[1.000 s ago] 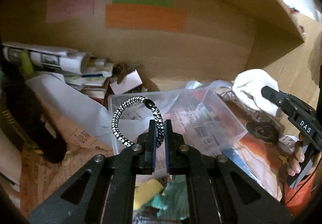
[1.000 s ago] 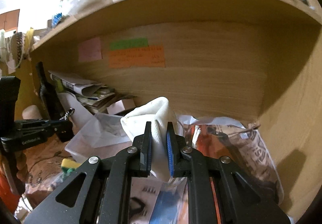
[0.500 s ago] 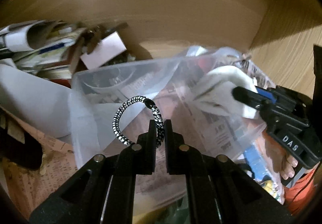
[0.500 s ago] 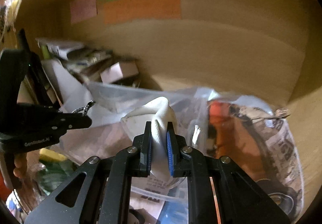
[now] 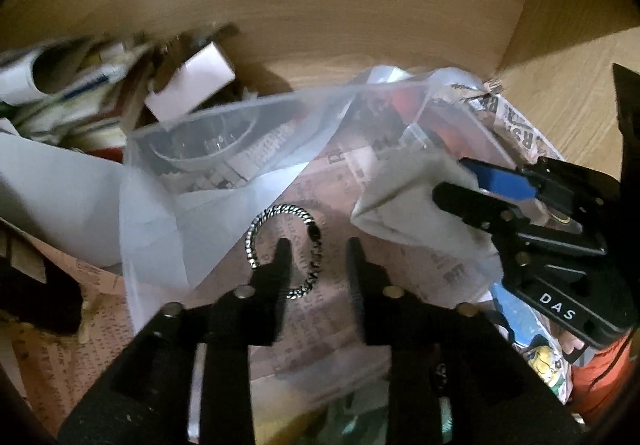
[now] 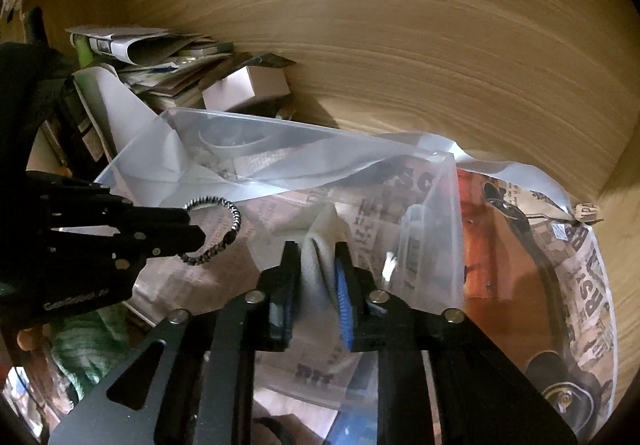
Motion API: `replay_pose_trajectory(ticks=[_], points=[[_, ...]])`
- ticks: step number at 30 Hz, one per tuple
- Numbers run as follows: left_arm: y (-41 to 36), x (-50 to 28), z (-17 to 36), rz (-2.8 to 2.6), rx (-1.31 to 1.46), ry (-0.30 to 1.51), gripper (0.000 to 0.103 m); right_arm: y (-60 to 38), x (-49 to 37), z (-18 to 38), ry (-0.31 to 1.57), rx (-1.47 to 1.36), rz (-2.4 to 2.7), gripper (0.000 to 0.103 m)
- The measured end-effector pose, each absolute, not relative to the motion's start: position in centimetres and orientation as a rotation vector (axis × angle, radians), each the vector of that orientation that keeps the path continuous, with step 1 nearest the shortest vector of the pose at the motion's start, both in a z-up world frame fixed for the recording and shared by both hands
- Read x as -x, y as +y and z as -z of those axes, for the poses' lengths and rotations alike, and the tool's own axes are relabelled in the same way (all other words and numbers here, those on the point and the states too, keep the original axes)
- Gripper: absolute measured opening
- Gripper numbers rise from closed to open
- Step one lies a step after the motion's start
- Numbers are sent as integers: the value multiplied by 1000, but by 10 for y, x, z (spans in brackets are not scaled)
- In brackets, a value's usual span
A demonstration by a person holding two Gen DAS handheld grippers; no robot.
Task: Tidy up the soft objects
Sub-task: 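Carry the bracelet and white cloth into the clear box while both tools open to release, then grasp the silver glittery pouch with the left tool while the right tool grasps the green glove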
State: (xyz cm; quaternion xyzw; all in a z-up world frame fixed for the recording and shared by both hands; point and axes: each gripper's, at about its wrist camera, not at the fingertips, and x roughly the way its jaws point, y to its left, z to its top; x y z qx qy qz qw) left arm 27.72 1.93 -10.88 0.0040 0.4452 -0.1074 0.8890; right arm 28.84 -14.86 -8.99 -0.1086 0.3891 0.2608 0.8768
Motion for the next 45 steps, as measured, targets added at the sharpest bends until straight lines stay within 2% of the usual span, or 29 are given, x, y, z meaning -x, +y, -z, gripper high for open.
replay_pose_trajectory(ticks=[1, 3, 7, 8, 9, 13, 16, 18, 28, 40, 43, 45], points=[[19, -273, 105, 225, -12, 908, 41, -150, -287, 87, 804, 223, -542, 29], [20, -264, 94, 228, -14, 870, 48, -154, -284, 80, 776, 215, -534, 46], [22, -241, 70, 224, -11, 785, 56, -164, -270, 59, 698, 202, -521, 67], [23, -235, 64, 220, -15, 763, 59, -167, -267, 53, 680, 196, -518, 75], [24, -228, 58, 212, -19, 737, 66, -170, -260, 46, 654, 187, -513, 81], [31, -198, 39, 184, -16, 646, 88, -176, -239, 25, 588, 167, -524, 85], [40, -177, 32, 168, -3, 607, 98, -178, -220, 15, 548, 160, -541, 92], [43, -166, 30, 150, -5, 585, 101, -178, -209, 11, 521, 156, -548, 99], [53, -130, 67, 103, -19, 643, 102, -165, -167, 26, 530, 153, -605, 100], [71, -121, 136, 74, 42, 827, 102, -138, -170, 86, 757, 151, -680, 100], [72, -124, 153, 83, 66, 871, 102, -133, -172, 95, 803, 163, -701, 85], [74, -124, 160, 92, 89, 882, 102, -129, -174, 100, 831, 172, -710, 70]])
